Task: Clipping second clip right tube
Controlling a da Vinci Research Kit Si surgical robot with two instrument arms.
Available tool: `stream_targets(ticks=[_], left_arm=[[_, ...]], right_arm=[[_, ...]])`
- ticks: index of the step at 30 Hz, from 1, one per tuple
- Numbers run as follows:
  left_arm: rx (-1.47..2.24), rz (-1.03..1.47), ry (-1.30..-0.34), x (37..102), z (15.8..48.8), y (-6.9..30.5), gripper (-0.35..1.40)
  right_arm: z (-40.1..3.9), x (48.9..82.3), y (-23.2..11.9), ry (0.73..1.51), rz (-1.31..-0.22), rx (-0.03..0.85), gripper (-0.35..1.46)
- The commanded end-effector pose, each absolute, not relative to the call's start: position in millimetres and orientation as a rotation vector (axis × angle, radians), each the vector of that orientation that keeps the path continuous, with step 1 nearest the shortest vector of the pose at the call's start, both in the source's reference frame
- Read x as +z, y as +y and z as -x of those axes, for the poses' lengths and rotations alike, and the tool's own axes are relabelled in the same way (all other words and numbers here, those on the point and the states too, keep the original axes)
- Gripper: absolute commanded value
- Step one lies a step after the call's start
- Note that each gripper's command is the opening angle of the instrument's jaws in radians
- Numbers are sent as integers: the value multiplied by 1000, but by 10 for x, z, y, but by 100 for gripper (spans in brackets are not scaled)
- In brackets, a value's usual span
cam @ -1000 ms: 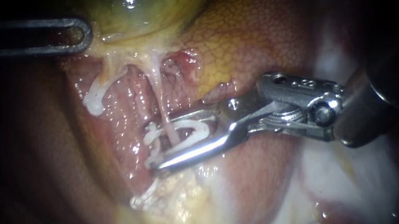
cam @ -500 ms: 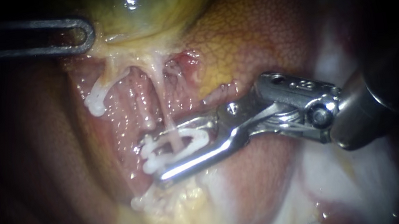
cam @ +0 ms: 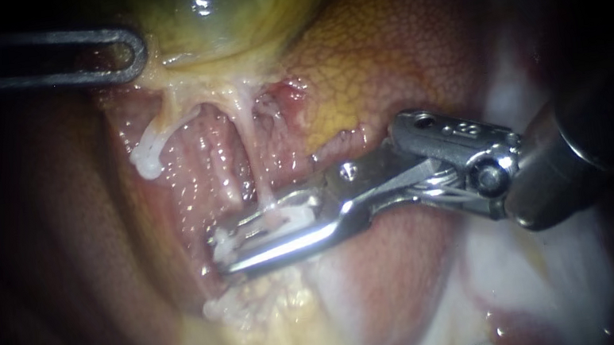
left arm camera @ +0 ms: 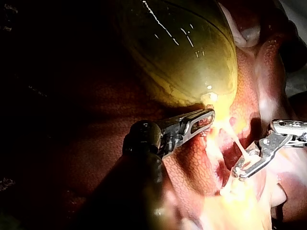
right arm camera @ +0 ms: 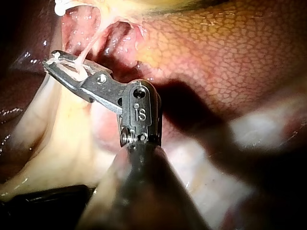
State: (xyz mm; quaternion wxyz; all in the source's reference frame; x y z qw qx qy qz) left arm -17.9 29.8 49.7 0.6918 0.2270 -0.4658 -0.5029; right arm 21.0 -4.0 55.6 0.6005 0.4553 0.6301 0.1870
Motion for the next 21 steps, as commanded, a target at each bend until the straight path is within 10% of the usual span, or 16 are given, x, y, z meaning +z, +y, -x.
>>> stream_targets(ticks=[1, 21], left_arm=[[-1124, -507, -1041, 497, 179, 298, -35], [-1124, -507, -1041, 497, 180, 298, -35]], right_arm=[[-209, 558, -39, 1460, -1056, 433, -35], [-208, 569, -39, 1443, -1081, 452, -35]])
